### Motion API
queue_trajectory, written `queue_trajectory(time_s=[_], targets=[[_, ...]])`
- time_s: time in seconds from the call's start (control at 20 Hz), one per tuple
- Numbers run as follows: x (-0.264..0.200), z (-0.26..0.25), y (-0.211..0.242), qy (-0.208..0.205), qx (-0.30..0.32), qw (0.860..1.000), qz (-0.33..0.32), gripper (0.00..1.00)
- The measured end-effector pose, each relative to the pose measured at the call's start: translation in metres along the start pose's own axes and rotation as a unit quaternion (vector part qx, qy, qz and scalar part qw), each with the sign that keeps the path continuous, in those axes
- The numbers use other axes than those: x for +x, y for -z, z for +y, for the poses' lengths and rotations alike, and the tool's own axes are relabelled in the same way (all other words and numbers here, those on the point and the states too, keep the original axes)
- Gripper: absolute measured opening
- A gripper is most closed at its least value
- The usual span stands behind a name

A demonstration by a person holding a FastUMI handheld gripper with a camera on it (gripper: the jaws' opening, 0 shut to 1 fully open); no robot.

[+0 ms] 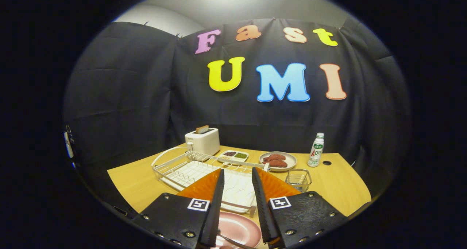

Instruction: Take the plate from the dish rack, then take the spoon from the basket and place it into the plate.

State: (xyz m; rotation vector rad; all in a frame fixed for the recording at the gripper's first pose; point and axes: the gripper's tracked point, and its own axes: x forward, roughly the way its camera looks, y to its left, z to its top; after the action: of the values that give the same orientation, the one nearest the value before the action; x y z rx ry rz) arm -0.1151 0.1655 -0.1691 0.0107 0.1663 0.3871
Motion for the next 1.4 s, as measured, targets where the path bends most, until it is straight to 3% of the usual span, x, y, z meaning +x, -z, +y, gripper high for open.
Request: queue_trajectory(time_s=[0.35,0.55,0.6,0.7,0.8,1.05,1.2,1.4], targets=[[-0.001,-0.050,-0.042,0.081,0.006,0.996,-0.035,0.46],[-0.004,-0.071,-0.052,0.098,0.012,0.994,-0.042,0.47],[-0.006,-0.075,-0.057,0.096,0.017,0.994,-0.045,0.55],[-0.004,-0.088,-0.060,0.103,0.017,0.993,-0.049,0.88],[-0.004,-0.100,-0.060,0.107,0.015,0.993,-0.054,0.96],[-0.005,-0.126,-0.052,0.113,0.023,0.992,-0.053,0.95],[-0.002,-0.165,-0.044,0.135,-0.013,0.988,-0.078,0.95],[0.006,-0.229,0.009,0.146,-0.017,0.988,-0.049,0.96]])
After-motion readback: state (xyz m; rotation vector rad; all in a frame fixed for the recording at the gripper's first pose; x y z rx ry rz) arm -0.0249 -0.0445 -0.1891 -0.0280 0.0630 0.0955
